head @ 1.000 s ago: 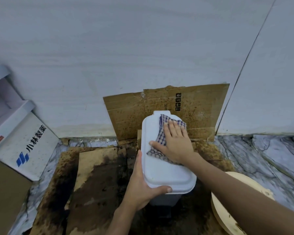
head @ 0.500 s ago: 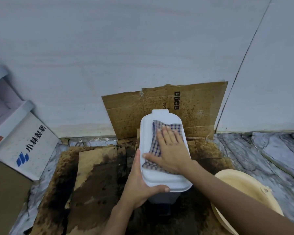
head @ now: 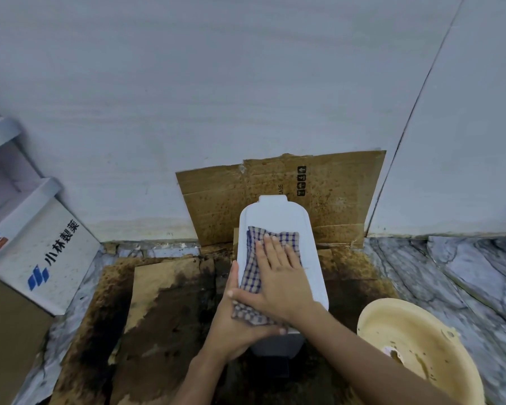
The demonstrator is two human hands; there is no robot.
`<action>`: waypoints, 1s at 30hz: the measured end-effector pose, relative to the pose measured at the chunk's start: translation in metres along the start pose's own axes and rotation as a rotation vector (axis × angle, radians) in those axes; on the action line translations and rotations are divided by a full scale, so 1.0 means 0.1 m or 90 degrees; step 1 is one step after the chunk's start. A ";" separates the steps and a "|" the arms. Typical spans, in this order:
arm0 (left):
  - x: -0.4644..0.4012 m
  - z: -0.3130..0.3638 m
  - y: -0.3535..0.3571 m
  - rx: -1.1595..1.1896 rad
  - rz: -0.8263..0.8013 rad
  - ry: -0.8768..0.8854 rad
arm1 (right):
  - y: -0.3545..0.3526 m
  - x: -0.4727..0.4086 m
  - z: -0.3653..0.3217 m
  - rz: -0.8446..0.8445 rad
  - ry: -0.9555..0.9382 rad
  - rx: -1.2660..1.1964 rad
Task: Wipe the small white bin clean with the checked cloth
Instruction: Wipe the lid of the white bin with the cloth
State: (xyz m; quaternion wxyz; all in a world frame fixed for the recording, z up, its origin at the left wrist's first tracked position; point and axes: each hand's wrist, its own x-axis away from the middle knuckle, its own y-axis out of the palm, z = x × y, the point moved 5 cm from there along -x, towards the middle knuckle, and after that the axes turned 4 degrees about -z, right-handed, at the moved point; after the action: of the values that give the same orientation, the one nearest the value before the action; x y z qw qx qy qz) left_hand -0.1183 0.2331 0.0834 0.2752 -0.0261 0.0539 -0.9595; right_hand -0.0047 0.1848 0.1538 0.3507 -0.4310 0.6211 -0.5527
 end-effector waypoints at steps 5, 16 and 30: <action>0.00 0.08 0.00 -0.059 0.011 0.008 | 0.01 0.03 0.30 -0.013 -0.016 -0.001; 0.01 0.09 0.02 -0.048 0.001 -0.001 | 0.03 0.06 0.06 0.031 -0.032 -0.058; 0.00 0.32 0.01 -0.068 0.071 0.021 | -0.02 -0.32 0.14 -0.001 -0.078 -0.024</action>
State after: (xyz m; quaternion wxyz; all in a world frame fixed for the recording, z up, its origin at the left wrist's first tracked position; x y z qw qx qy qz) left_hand -0.1151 0.2294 0.1146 0.3258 -0.0223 0.1110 -0.9387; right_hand 0.0207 0.2090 0.1524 0.3795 -0.4711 0.6084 -0.5138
